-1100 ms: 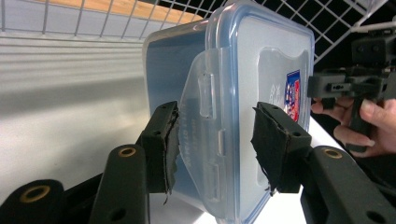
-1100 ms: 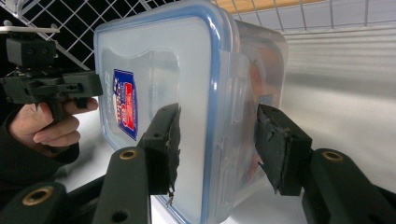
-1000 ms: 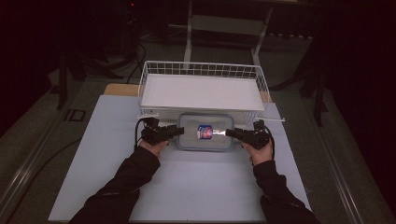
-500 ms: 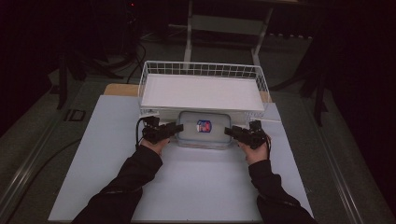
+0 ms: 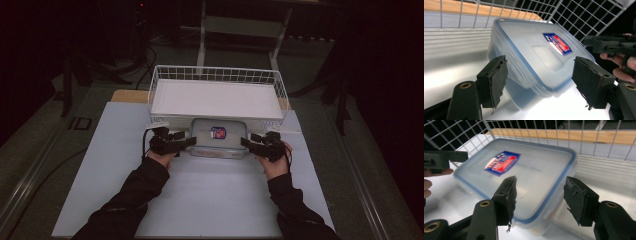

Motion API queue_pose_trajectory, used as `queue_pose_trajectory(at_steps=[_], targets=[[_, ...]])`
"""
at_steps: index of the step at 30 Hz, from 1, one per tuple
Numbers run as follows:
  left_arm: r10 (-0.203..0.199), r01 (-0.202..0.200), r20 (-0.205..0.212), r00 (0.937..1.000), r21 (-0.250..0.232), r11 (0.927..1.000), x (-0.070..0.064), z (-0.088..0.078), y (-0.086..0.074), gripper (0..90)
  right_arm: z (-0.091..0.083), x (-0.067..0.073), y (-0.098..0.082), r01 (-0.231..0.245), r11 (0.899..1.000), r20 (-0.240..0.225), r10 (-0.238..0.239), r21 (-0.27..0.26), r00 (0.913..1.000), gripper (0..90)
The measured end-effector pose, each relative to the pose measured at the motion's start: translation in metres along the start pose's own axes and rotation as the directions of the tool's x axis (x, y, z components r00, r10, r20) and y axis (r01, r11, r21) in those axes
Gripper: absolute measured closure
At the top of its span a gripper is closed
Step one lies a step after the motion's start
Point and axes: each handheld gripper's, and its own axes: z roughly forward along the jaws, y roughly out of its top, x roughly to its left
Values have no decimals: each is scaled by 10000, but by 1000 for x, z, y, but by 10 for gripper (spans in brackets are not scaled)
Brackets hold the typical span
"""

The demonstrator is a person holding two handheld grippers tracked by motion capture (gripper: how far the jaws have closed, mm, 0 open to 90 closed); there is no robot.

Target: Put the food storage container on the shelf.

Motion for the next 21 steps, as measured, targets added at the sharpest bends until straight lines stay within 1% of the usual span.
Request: queue_pose_trajectory(at_steps=[2,3,4,5,6,7,10,11,12,13,14,15,17,18,19,21], targets=[[144,-144,46,9999,-18,9999,-5,-6,-1,231,-5,4,0,47,10000,-21,-47,-21,10000,424],[212,-211,174,9996,-59,9998,-8,-9,-1,211,-6,6,-1,2,10000,-85,-3,-20,10000,428],[304,-304,294,9991,-21,9995,-10,-12,-1,173,-9,10,-1,-18,10000,-169,18,-29,9999,433],[480,-482,341,9983,48,9988,-13,-14,-1,151,-11,14,-2,127,9999,-187,-127,-7,9997,433],[567,-571,370,9977,80,9983,-16,-16,-2,145,-13,18,-2,223,9998,-229,-223,12,9995,440],[731,-738,527,9959,128,9972,-19,-18,-2,134,-14,21,-3,287,9996,-307,-286,26,9991,469],[1106,-1127,599,9921,328,9931,-31,-24,-3,29,-18,32,-4,423,9991,-712,-421,14,9966,501],[1156,-1181,649,9912,346,9924,-35,-27,-4,17,-18,35,-5,484,9988,-788,-477,69,9958,515],[1077,-1104,701,9917,365,9932,-38,-29,-4,16,-18,38,-6,550,9984,-837,-539,103,9950,549],[1055,-1082,782,9913,313,9936,-41,-32,-5,6,-17,40,-7,595,9981,-888,-581,138,9944,555],[1113,-1142,788,9907,334,9929,-43,-33,-5,5,-16,44,-8,710,9973,-851,-692,189,9940,572],[1203,-1237,784,9896,399,9915,-46,-36,-6,4,-15,46,-9,789,9966,-859,-767,232,9934,602],[1385,-1425,830,9869,451,9888,-51,-40,-8,0,-12,52,-11,835,9956,-1023,-789,421,9916,680],[1522,-1558,730,9857,470,9867,-54,-44,-11,0,-11,54,-12,911,9948,-1052,-859,457,9907,744],[1562,-1595,659,9855,485,9860,-55,-46,-13,0,-9,57,-13,955,9936,-1158,-880,610,9894,831],[1636,-1665,524,9851,557,9845,-59,-50,-19,0,-4,60,-15,907,9923,-1179,-804,845,9898,896]])
